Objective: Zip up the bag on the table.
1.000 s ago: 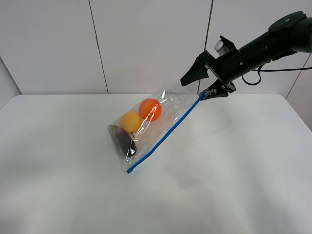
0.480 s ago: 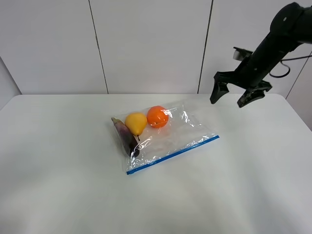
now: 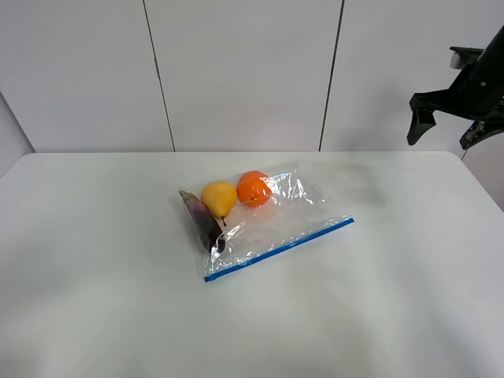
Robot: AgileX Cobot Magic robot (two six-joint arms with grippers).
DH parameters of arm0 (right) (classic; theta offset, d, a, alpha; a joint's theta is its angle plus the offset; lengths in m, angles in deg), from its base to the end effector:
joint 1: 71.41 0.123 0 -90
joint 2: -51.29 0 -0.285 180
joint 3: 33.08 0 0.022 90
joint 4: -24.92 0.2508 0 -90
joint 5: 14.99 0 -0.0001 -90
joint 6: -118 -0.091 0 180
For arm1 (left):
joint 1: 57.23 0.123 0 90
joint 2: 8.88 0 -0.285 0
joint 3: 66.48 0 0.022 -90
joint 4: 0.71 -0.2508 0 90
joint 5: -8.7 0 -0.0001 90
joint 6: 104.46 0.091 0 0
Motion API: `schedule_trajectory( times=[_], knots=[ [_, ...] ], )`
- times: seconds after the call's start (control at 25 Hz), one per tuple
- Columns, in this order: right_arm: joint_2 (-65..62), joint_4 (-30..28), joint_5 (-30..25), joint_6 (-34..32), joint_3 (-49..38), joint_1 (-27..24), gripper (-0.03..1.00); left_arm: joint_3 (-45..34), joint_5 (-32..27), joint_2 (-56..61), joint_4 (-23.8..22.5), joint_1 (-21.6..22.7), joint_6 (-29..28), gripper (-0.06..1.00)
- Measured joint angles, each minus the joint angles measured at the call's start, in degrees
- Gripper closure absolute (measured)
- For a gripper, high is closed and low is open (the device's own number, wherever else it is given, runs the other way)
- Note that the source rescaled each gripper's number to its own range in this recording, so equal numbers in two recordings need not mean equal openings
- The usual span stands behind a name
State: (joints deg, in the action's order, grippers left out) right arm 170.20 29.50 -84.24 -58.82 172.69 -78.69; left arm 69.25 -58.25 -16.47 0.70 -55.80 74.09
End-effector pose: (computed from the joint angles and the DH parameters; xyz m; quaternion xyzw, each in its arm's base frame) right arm 0.4144 -0.0461 0.2942 0.0436 0.9865 0.0250 0.1559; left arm -0.0191 -0.0025 0.2889 -0.0200 0.8605 -0.0123 0.5089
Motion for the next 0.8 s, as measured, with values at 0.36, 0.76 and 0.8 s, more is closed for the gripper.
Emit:
schedule_trajectory(
  times=[0.36,0.76,0.8],
  knots=[
    [-16.9,0.1,-0.2,2.2,-13.5,-0.3,-0.03,0.0,0.0,0.0,0.0,0.0,0.0,-0.02],
    [-42.4,0.3,-0.1,3.4,-41.1,-0.3,-0.03,0.0,0.0,0.0,0.0,0.0,0.0,-0.02],
    [-44.7,0.3,-0.1,3.4,-44.5,-0.3,-0.03,0.0,0.0,0.0,0.0,0.0,0.0,-0.02]
  ],
)
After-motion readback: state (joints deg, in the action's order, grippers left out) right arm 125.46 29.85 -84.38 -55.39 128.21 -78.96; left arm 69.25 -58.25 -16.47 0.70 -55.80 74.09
